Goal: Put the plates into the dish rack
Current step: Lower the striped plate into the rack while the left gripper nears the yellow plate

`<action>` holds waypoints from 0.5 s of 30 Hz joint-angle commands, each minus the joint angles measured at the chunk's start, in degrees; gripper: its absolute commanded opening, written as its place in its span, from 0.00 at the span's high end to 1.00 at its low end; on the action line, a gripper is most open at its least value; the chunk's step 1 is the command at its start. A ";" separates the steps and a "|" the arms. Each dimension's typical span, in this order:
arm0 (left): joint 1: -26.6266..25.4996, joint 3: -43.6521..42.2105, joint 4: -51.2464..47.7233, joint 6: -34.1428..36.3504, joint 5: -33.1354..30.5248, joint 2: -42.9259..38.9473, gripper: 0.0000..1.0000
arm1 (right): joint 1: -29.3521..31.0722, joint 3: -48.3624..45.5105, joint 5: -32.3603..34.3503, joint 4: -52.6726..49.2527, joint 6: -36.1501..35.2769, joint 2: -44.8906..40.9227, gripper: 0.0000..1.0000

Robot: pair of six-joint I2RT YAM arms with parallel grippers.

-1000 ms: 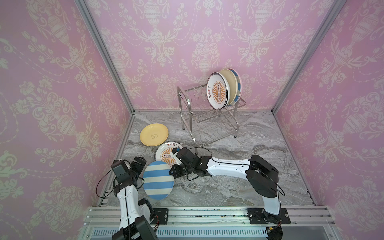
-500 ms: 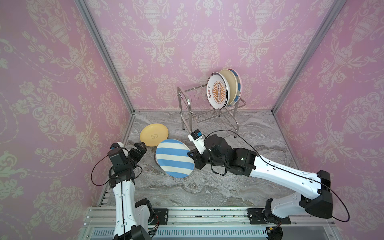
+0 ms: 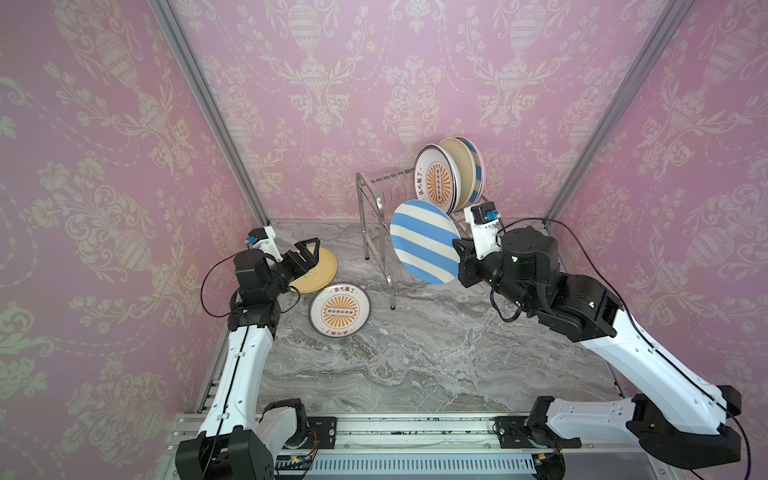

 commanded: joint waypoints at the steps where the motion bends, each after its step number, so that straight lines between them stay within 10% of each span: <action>1: -1.37 1.04 5.16 2.72 5.44 1.01 0.01 | -1.40 4.81 7.73 6.17 -7.72 2.00 1.00; 15: -4.22 4.77 11.25 3.77 13.64 9.68 0.01 | -4.87 20.66 4.40 8.80 -12.30 15.49 1.00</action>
